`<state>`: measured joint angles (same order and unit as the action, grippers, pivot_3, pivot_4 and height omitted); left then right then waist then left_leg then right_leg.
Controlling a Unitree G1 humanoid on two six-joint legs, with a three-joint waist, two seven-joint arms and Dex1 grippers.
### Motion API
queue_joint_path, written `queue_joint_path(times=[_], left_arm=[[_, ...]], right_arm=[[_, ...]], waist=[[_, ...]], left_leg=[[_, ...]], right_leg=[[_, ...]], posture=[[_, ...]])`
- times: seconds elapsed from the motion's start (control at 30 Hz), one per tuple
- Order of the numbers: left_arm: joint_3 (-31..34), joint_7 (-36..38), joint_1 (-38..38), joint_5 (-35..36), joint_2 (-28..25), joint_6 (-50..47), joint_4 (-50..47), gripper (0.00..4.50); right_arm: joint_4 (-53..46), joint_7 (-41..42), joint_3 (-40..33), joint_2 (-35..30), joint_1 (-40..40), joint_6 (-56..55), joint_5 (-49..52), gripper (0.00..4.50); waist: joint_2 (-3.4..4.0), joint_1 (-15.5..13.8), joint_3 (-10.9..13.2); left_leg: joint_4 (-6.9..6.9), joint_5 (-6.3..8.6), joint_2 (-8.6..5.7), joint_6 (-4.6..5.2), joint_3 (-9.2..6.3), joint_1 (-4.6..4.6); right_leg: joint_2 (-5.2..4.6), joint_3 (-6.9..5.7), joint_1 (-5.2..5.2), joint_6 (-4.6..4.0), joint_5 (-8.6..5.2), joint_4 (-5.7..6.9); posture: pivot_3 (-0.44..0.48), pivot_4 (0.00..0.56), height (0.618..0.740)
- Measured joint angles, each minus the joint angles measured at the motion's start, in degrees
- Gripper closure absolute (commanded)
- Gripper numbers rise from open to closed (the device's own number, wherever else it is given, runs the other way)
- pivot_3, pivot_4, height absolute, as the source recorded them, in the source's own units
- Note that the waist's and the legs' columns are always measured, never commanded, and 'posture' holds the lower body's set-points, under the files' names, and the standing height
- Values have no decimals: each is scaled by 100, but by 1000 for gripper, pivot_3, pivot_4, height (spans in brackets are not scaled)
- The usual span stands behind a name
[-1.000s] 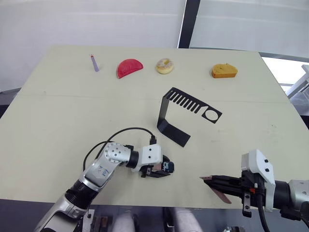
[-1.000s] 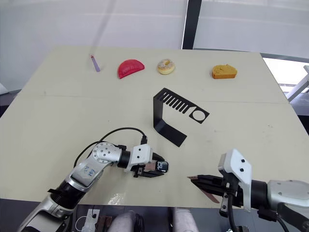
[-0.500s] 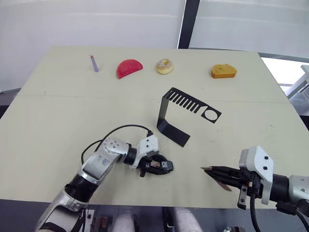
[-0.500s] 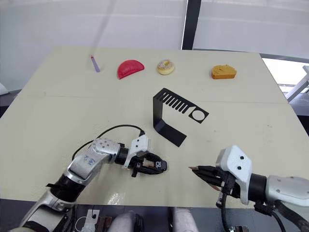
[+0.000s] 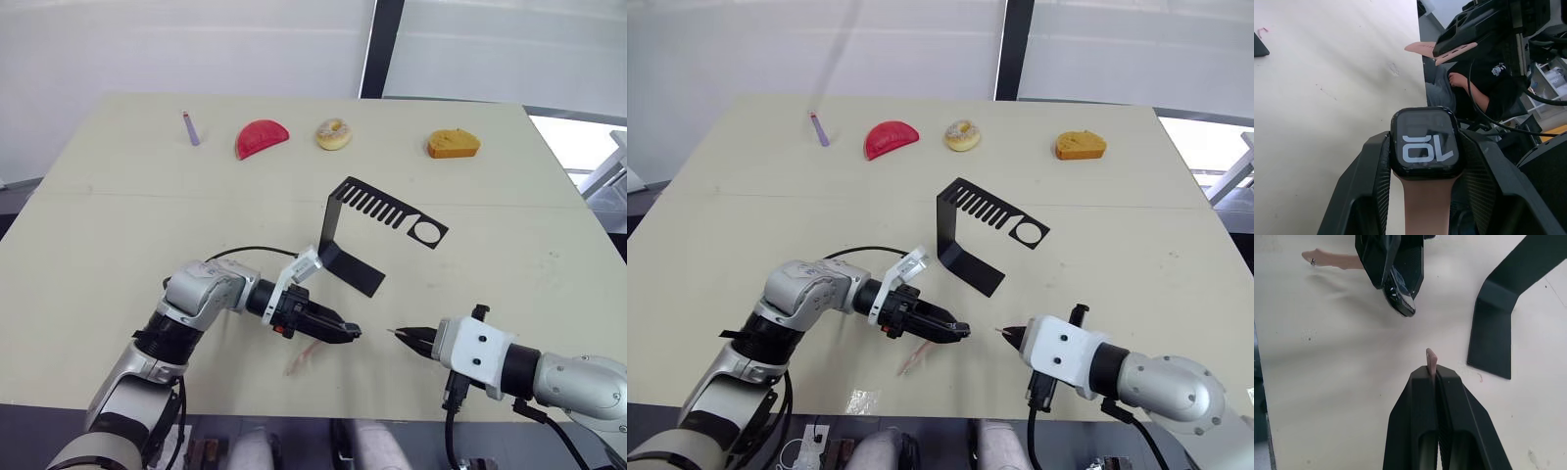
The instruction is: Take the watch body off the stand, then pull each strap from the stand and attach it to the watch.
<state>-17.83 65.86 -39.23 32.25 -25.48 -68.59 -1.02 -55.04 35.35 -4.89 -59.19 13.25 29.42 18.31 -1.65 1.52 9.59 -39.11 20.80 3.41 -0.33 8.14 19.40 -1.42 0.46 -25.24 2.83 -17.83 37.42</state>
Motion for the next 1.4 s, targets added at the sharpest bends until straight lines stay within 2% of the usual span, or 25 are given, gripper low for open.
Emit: queue_joint_path(times=[0.37,1.4], left_arm=[[330,-630,-55,276,429,-574,192,2898],[562,-1002,-109,565,557,-741,375,2898]], right_arm=[[0,1,468,121,-384,-29,-381,4500],[0,35,504,152,-583,122,-420,4500]], waist=[[0,-2,0],[0,-2,0]], left_leg=[[-2,0,-1,0,0,0],[-3,-1,-2,-2,2,-4]], right_leg=[[-1,0,-1,-2,-1,4],[-2,0,-2,-3,-1,9]], posture=[[0,150,737],[0,150,737]])
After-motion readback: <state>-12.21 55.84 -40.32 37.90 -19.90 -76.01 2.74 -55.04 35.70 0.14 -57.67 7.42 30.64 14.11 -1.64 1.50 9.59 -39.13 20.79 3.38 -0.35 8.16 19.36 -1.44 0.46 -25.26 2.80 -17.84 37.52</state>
